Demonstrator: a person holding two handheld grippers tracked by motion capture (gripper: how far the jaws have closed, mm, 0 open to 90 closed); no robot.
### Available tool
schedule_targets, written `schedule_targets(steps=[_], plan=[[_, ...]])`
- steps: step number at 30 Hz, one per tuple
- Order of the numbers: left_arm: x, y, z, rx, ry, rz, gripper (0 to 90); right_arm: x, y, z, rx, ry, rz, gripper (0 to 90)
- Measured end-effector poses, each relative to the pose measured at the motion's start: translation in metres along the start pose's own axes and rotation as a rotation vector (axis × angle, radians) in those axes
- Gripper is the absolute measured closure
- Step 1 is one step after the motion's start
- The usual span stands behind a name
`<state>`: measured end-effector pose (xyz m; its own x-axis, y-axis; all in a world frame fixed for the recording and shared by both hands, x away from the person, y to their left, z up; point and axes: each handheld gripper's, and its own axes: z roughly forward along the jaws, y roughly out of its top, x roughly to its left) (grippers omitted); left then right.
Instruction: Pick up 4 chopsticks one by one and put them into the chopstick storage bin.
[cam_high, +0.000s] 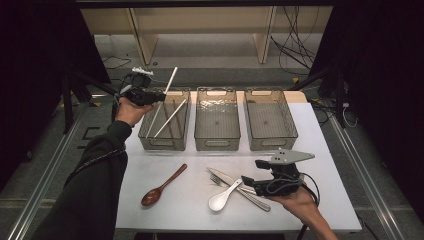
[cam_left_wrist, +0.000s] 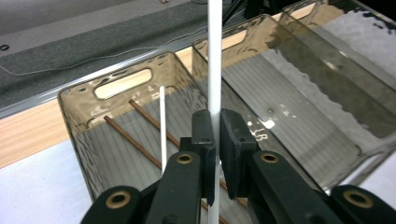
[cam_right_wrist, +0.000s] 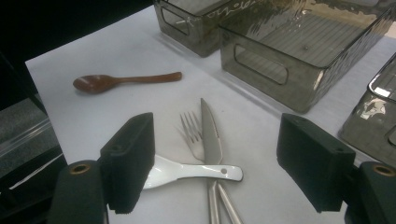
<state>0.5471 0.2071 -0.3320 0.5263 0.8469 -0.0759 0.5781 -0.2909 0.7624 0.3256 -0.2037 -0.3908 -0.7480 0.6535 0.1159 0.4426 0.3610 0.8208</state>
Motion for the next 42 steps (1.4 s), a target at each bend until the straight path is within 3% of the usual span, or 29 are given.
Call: schedule_targets(steps=[7,13,32,42], plan=[[0.013,-0.004,0.007,-0.013,0.012,-0.034,84.1,0.0,0.0,0.0,0.001,0.004,0.004,28.9],[0.012,-0.004,0.014,-0.007,0.019,-0.005,84.1,0.0,0.0,0.001,0.003,0.004,0.001,28.9],[0.013,-0.017,0.028,-0.005,0.052,0.009,83.7,0.0,0.0,0.001,0.003,0.007,0.002,28.9],[0.011,-0.025,0.035,0.027,0.05,0.01,83.1,0.0,0.0,0.001,0.005,0.007,0.0,28.9]])
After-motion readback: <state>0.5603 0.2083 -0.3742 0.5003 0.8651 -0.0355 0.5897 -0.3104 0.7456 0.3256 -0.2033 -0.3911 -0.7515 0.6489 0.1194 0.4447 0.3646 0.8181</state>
